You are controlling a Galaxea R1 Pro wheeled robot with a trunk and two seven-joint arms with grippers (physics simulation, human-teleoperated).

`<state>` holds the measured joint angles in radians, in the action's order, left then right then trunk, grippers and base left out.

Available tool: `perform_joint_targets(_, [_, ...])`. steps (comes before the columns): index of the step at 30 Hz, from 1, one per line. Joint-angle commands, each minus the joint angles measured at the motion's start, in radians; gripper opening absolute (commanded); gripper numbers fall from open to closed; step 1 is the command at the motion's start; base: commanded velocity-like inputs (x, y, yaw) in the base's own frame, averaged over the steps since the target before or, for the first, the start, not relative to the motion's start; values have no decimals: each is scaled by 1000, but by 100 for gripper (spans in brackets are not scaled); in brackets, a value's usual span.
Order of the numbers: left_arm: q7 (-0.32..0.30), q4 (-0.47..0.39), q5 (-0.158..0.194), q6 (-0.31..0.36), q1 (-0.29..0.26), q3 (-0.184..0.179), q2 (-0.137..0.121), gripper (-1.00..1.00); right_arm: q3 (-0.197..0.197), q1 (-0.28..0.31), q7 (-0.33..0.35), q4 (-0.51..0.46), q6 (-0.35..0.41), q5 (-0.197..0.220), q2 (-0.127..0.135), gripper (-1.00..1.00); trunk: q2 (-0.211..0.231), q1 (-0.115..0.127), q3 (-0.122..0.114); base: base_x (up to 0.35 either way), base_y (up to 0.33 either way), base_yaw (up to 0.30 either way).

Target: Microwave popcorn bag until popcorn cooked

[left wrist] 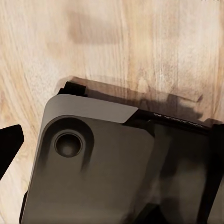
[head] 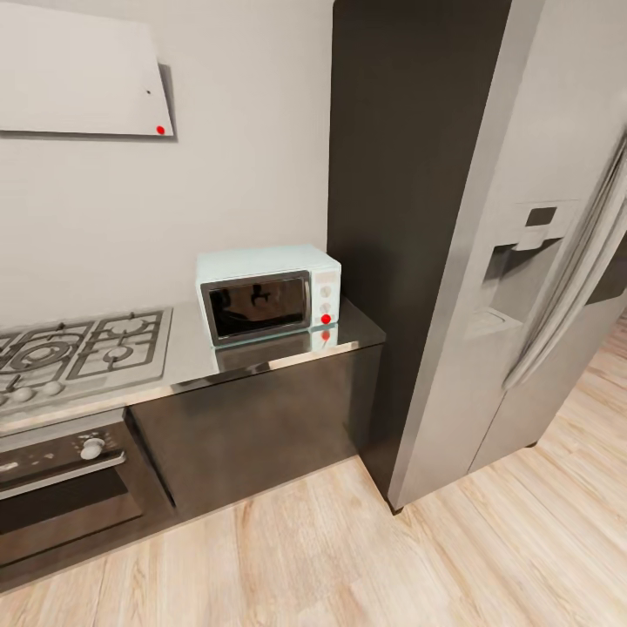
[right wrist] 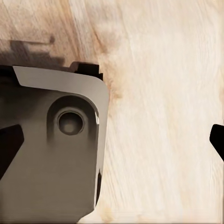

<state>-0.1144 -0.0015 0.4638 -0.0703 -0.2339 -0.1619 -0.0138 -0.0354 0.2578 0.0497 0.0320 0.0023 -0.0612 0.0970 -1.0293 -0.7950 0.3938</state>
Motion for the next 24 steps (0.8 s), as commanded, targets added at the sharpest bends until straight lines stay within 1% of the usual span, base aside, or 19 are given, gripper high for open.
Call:
perform_joint_targets(1, [-5, 2, 10, -3, -1, -8, 0, 100, -3, 1, 1, 2, 3, -10, 3, 100, -1, 0, 1, 0, 0, 143])
perform_joint_targets(7, [-5, 2, 10, -3, -1, -8, -1, 100, -3, 1, 2, 2, 6, -13, 6, 100, -1, 0, 1, 0, 0, 233])
perform_joint_targets(24, [-5, 2, 10, -3, -1, -8, 0, 100, -3, 1, 1, 2, 6, -14, 4, 100, -1, 0, 1, 0, 0, 267])
